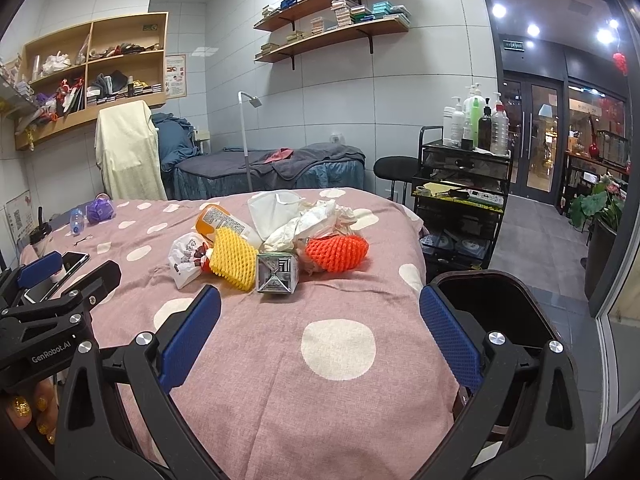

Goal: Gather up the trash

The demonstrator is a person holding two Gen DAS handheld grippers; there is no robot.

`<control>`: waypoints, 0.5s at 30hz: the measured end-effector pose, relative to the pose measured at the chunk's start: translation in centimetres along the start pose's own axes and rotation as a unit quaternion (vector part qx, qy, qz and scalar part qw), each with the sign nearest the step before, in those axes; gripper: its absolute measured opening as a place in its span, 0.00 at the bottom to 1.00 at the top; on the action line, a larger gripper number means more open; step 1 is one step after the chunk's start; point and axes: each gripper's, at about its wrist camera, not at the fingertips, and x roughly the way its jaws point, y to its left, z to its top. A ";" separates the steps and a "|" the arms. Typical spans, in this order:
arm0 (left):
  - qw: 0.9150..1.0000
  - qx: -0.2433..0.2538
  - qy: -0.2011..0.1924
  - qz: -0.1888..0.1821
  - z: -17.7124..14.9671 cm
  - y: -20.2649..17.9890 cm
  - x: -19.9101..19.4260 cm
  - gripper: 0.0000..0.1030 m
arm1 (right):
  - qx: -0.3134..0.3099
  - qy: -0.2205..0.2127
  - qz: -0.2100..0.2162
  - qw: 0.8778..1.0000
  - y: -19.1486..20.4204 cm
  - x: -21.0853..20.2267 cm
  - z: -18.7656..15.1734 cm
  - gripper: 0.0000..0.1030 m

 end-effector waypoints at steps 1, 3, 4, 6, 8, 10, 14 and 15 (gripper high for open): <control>1.000 0.000 0.000 0.000 0.0 0.0 0.0 0.94 | 0.000 0.000 0.000 1.000 0.0 0.0 0.0 0.95; 1.000 0.000 0.001 0.000 0.0 -0.1 0.1 0.94 | 0.000 0.001 0.002 1.000 0.0 0.1 0.0 0.95; 1.000 0.001 0.002 0.001 0.0 -0.1 0.2 0.94 | -0.001 0.001 0.001 1.000 0.1 0.2 0.0 0.95; 1.000 0.001 0.003 0.000 0.0 -0.2 0.3 0.94 | -0.001 0.002 0.002 1.000 0.1 0.3 0.0 0.95; 1.000 0.001 0.003 0.001 0.0 -0.2 0.3 0.94 | -0.001 0.002 0.002 1.000 0.2 0.3 0.0 0.95; 1.000 0.001 0.003 0.000 0.0 -0.2 0.3 0.94 | -0.001 0.003 0.002 1.000 0.2 0.3 0.0 0.95; 1.000 0.001 0.004 0.001 0.0 -0.2 0.3 0.94 | -0.002 0.003 0.002 1.000 0.2 0.3 0.0 0.95; 1.000 0.001 0.004 0.000 -0.1 -0.2 0.3 0.94 | -0.002 0.003 0.002 1.000 0.2 0.4 0.0 0.95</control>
